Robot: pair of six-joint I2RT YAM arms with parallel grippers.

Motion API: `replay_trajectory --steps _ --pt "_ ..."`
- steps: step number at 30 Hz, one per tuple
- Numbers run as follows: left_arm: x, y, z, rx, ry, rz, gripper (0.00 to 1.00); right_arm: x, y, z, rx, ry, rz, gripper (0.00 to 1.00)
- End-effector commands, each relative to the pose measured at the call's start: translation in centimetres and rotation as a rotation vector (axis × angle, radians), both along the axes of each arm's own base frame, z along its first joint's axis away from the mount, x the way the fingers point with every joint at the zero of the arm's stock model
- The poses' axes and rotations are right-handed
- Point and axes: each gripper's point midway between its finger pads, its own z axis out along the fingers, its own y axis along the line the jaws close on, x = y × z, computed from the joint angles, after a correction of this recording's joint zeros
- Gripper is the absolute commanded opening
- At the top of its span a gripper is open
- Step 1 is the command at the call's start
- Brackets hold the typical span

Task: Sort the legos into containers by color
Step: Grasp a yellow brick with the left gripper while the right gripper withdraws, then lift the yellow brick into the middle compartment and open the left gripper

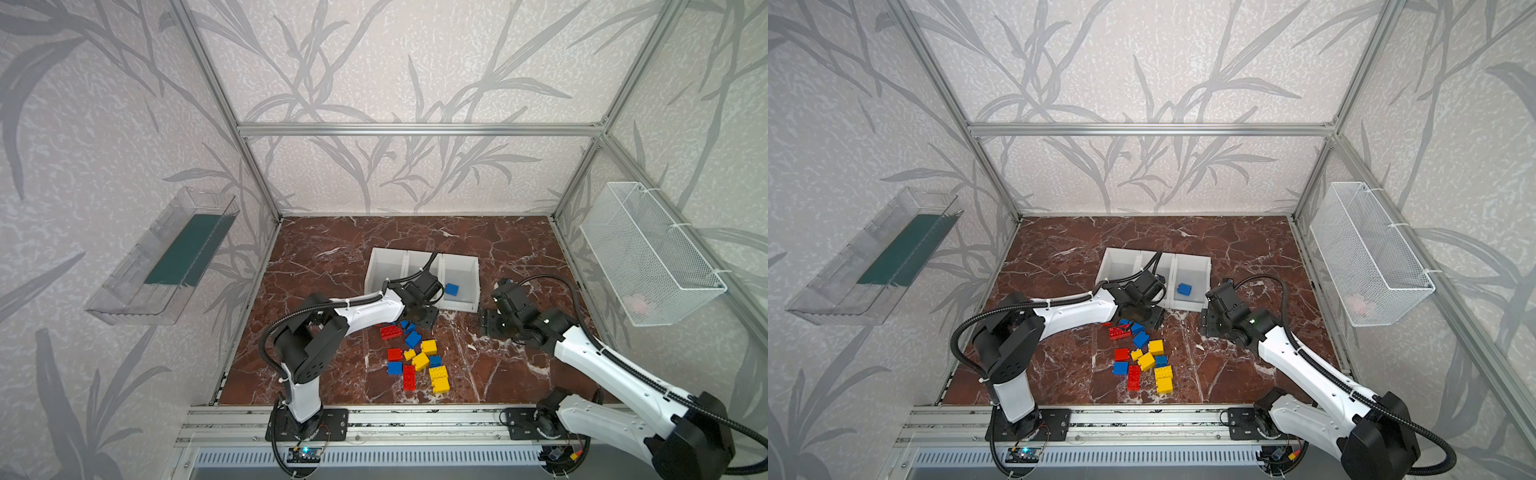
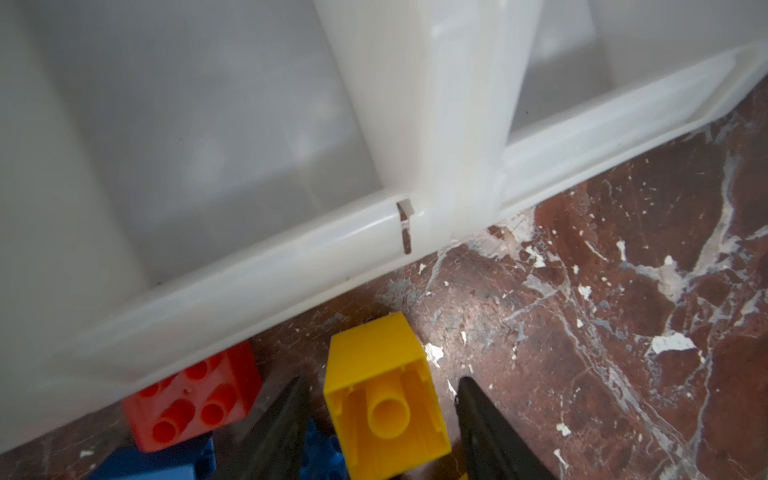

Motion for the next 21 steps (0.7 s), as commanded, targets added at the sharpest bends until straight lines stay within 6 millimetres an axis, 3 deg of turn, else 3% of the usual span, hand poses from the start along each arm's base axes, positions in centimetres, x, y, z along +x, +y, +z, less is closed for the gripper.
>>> replay_trajectory --steps 1,7,13,17,21 --pt "0.2 -0.2 0.0 0.032 0.002 -0.013 0.53 -0.2 -0.2 -0.1 -0.008 0.009 -0.005 0.79" --pt "0.1 -0.6 -0.2 0.032 0.008 -0.026 0.37 -0.3 -0.2 -0.2 -0.007 0.013 -0.005 0.79" --pt "-0.2 -0.6 0.6 0.016 0.005 -0.037 0.29 -0.4 -0.5 -0.1 -0.013 0.009 -0.008 0.79" --pt "0.2 -0.6 2.9 -0.022 -0.035 -0.007 0.28 -0.6 -0.6 0.1 -0.016 0.009 -0.010 0.79" --pt "2.3 0.3 6.9 -0.047 -0.144 0.074 0.28 -0.9 -1.0 0.2 -0.025 0.008 -0.014 0.79"
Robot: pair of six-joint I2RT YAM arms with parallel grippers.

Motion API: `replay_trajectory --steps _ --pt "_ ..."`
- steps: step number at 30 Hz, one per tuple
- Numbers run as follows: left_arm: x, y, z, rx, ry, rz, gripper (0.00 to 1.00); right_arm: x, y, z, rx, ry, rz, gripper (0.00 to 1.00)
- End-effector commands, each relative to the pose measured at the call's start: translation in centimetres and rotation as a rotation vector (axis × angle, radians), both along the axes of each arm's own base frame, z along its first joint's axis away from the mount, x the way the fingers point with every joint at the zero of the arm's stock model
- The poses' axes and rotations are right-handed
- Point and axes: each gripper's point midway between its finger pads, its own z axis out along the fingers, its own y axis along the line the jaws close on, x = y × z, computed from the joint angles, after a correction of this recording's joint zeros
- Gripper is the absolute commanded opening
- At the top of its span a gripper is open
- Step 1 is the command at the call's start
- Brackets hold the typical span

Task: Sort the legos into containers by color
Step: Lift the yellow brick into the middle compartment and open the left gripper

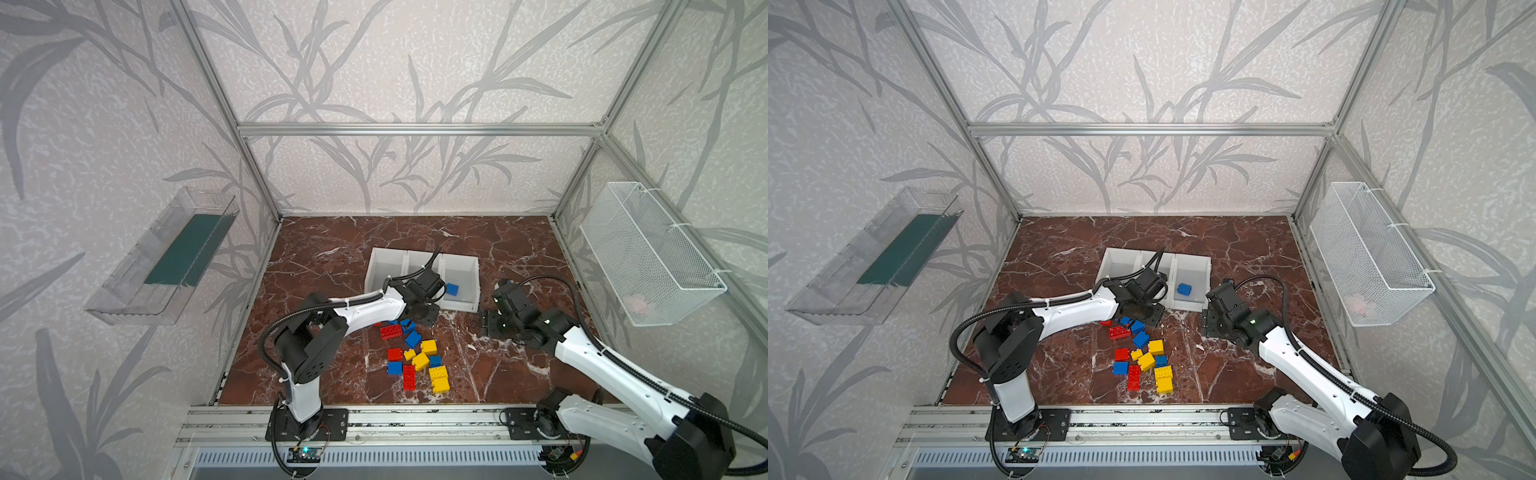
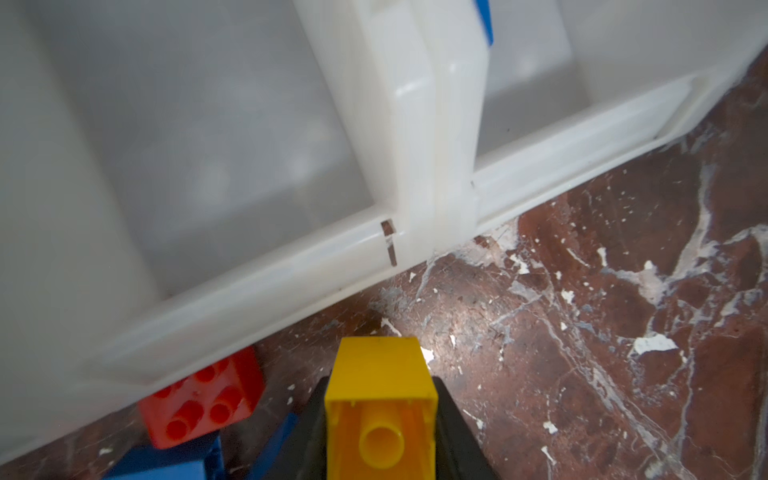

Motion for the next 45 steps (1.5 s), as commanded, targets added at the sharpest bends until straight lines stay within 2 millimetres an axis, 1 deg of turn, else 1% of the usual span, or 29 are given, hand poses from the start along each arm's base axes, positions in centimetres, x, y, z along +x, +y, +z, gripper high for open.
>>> replay_trajectory --steps 1,4,6,8,11,13,17,22,24,27,30,32,36,39,41,45 --pt "2.4 0.5 5.5 -0.038 -0.139 0.067 0.28 -0.6 -0.8 0.3 -0.019 -0.002 -0.015 0.79" --pt "4.4 1.1 7.3 -0.050 -0.193 0.077 0.28 -0.6 -1.1 0.4 -0.024 -0.008 -0.019 0.79" --pt "5.8 1.6 7.5 -0.047 -0.201 0.094 0.28 -0.7 -1.1 0.5 -0.025 -0.008 -0.020 0.79" --pt "7.4 2.1 7.4 -0.039 -0.207 0.116 0.28 -0.6 -1.0 0.6 -0.020 -0.010 -0.024 0.79" --pt "9.3 2.2 6.3 -0.027 -0.185 0.139 0.28 -0.7 -0.9 0.4 -0.016 -0.004 -0.023 0.78" --pt "10.1 1.9 5.7 -0.025 -0.160 0.133 0.28 -0.7 -0.9 0.5 -0.015 -0.003 -0.021 0.78" --pt "10.8 1.3 5.0 -0.028 -0.123 0.118 0.29 -0.9 -1.3 0.8 -0.022 -0.012 -0.027 0.78" --pt "10.7 1.2 4.3 -0.030 -0.107 0.125 0.31 -1.2 -1.7 0.8 -0.023 -0.018 -0.038 0.78" --pt "10.7 1.3 4.2 -0.030 -0.106 0.129 0.36 -1.2 -1.7 0.7 -0.022 -0.016 -0.039 0.78" --pt "10.6 1.2 4.4 -0.043 -0.104 0.134 0.50 -1.3 -1.7 0.6 -0.019 -0.013 -0.040 0.78" --pt "10.4 1.0 4.8 -0.073 -0.108 0.134 0.58 -1.2 -1.6 0.5 -0.020 -0.012 -0.040 0.78" --pt "10.3 0.8 5.0 -0.088 -0.111 0.128 0.61 -1.2 -1.6 0.6 -0.020 -0.012 -0.040 0.78" --pt "9.8 1.1 5.4 -0.090 -0.108 0.125 0.61 -1.3 -1.6 0.5 -0.019 -0.009 -0.039 0.78" --pt "9.2 2.0 5.8 -0.084 -0.117 0.133 0.62 -1.4 -1.6 0.3 -0.017 -0.008 -0.039 0.78" --pt "8.5 2.9 6.0 -0.076 -0.122 0.142 0.61 -1.4 -1.6 0.3 -0.014 -0.011 -0.038 0.78" --pt "7.0 5.3 5.9 -0.036 -0.127 0.180 0.62 -1.3 -1.4 0.1 -0.009 -0.010 -0.030 0.78"
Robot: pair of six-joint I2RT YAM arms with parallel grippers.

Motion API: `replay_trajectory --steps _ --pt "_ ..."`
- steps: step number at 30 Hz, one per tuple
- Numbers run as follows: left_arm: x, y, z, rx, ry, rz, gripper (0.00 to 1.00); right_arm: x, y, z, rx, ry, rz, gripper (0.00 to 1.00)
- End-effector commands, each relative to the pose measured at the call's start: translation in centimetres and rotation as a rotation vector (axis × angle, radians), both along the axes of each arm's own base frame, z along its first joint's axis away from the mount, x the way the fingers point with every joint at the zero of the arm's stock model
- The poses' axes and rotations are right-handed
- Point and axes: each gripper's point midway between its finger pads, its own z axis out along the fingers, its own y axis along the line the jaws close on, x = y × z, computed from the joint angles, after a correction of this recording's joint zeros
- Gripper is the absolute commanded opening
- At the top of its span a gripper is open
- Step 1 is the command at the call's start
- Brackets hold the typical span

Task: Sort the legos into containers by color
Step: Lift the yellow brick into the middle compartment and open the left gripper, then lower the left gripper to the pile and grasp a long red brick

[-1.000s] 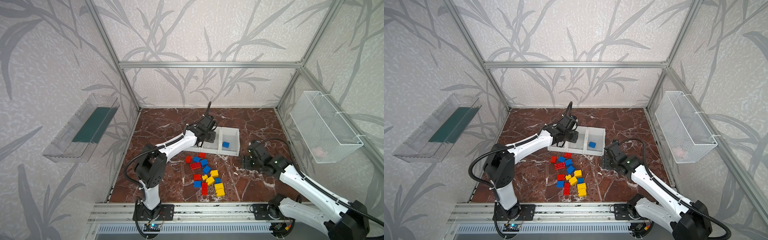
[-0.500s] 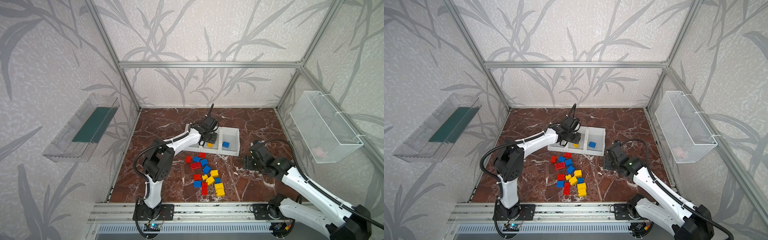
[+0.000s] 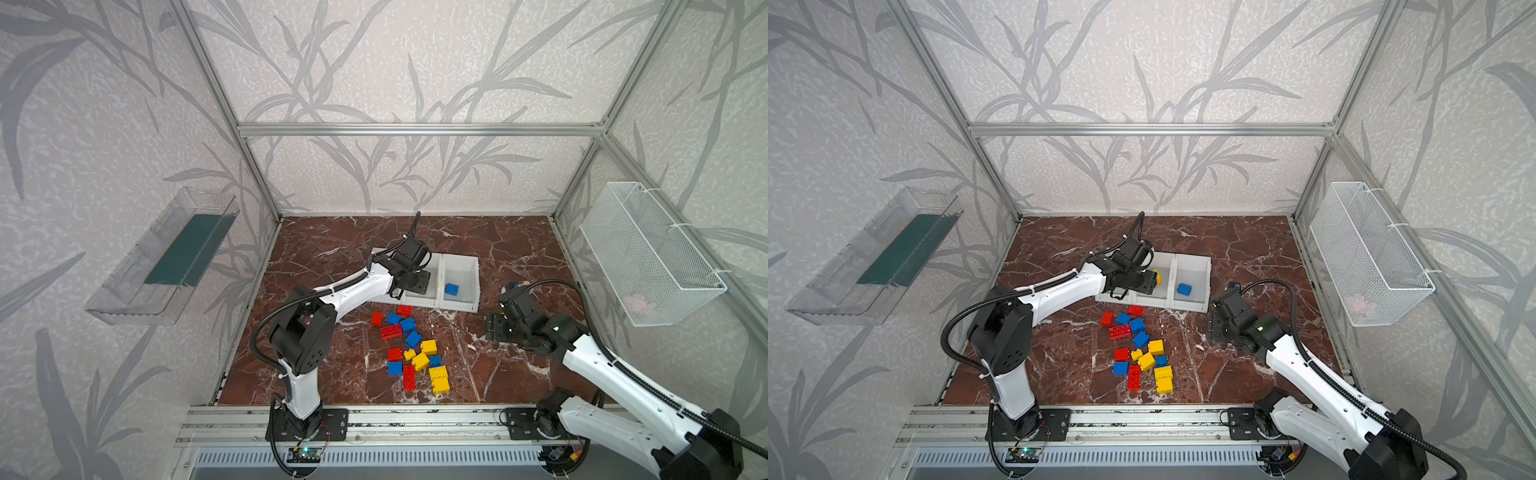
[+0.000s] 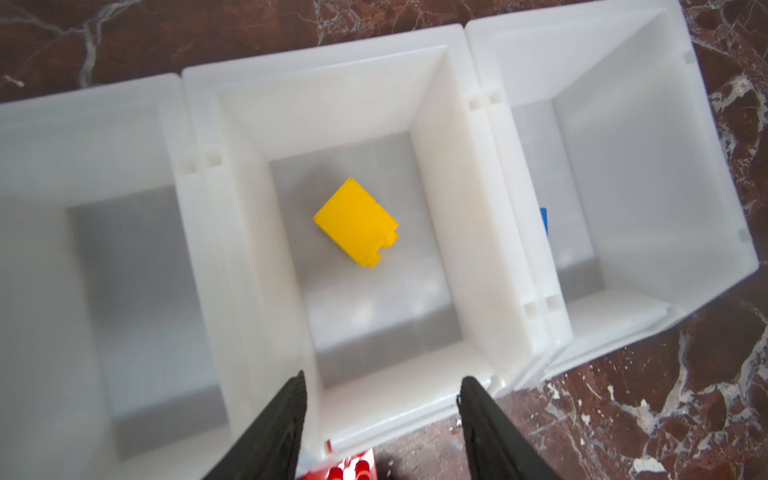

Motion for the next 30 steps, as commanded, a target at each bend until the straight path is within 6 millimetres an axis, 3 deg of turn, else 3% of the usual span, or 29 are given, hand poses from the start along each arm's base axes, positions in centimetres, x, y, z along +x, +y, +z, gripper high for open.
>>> replay_trajectory --steps 1,8,14,23,30 --pt "-1.1 2.4 1.4 0.024 -0.029 0.051 0.62 0.0 0.0 -0.2 0.005 -0.003 -0.002 0.78" --pt "-5.1 7.4 0.4 0.088 -0.015 0.153 0.63 0.4 1.6 -0.9 0.029 0.028 0.065 0.78" --pt "-8.2 9.8 -0.9 0.072 0.015 0.200 0.64 0.8 2.6 -1.4 0.038 0.048 0.104 0.78" --pt "-11.2 9.9 -4.2 0.017 0.132 0.222 0.70 0.8 3.5 -2.4 0.050 0.064 0.129 0.78" --pt "-11.4 8.8 -5.2 0.048 0.146 0.098 0.73 0.7 3.6 -2.9 0.052 0.076 0.125 0.78"
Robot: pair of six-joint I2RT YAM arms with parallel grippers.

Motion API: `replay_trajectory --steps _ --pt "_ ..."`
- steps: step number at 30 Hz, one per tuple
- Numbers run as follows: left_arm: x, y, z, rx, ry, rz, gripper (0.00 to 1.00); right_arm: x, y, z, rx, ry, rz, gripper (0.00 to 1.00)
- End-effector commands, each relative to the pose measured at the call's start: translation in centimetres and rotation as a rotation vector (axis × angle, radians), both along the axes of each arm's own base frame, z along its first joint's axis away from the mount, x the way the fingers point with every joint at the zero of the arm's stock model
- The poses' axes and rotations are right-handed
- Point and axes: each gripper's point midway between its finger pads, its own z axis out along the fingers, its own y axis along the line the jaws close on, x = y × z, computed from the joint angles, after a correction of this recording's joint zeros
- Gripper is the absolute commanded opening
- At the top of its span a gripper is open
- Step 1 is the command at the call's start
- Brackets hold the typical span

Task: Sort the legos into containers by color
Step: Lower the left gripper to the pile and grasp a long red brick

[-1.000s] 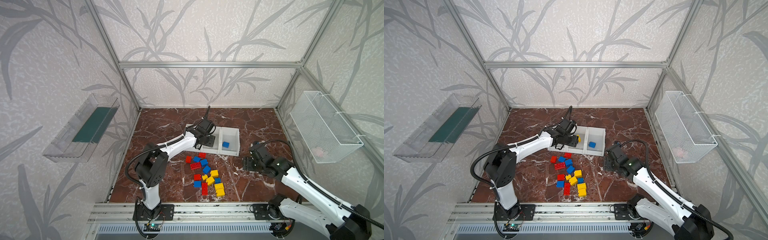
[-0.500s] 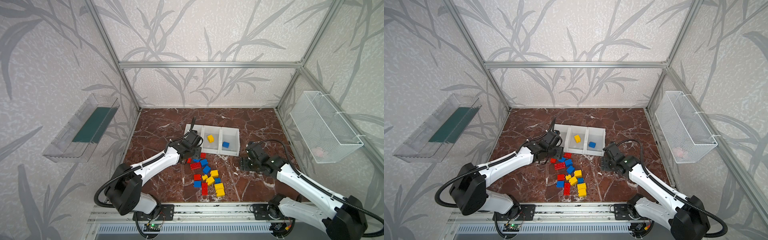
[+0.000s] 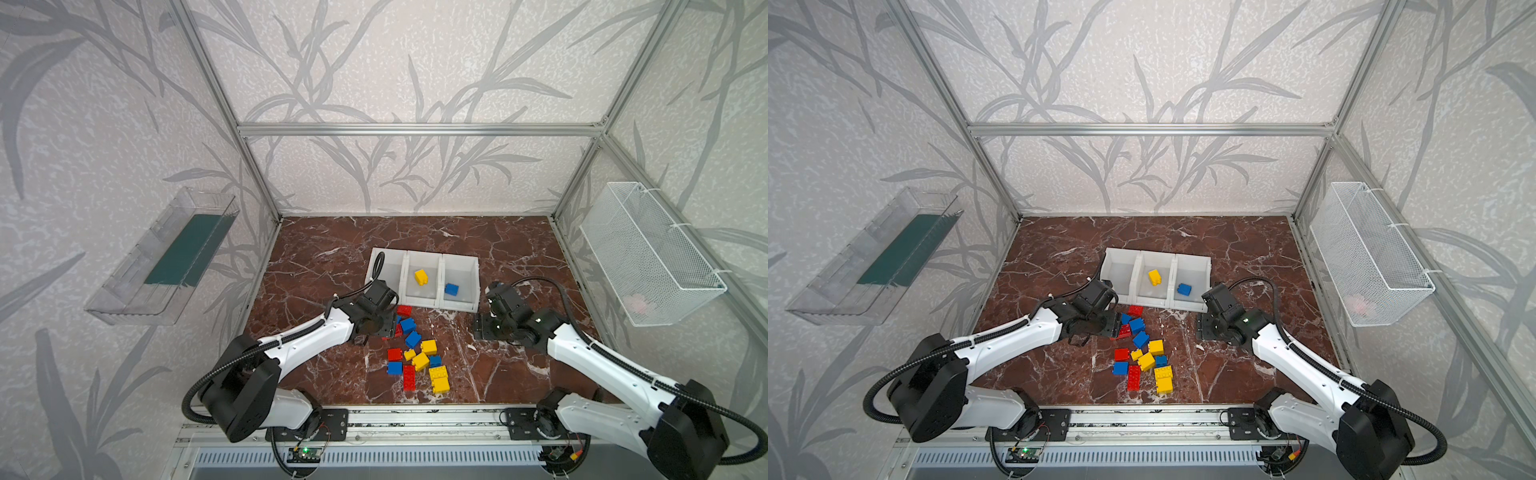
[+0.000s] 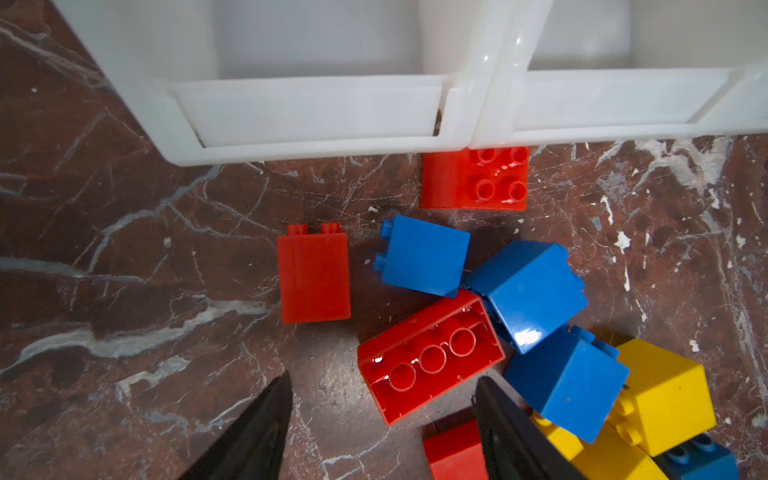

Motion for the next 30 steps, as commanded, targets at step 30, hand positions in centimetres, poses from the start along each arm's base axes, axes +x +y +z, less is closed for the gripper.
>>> replay_trajectory --steps 30 --pt "-1.7 -3.6 -3.7 0.098 0.112 -0.357 0.64 -1.0 -0.4 -0.7 -0.005 0.017 -0.021 0.78"
